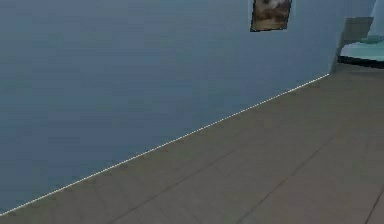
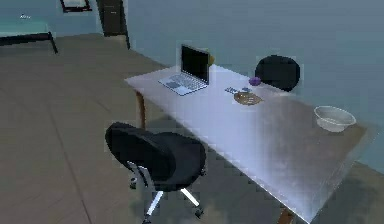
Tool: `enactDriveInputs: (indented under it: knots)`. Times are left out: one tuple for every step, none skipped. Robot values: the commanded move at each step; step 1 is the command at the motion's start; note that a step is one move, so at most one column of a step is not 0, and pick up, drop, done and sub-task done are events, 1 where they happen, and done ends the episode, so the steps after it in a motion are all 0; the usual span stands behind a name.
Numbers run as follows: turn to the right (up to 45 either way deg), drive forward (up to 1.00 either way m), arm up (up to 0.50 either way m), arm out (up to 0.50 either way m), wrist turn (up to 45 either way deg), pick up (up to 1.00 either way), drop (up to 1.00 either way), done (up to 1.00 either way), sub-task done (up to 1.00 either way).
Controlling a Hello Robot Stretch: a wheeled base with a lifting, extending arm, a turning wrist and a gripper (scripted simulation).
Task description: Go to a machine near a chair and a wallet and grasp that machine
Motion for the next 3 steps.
enactDriveInputs:
  knots:
    - [45.0,0.00,0.00,0.00,0.0,0.00,0.00,0.00,0.00]
    - [6.0,0.00,0.00,0.00,0.0,0.00,0.00,0.00,0.00]
    - [0.0,1.00,0.00,0.00,0.0,0.00,0.00,0.00,0.00]
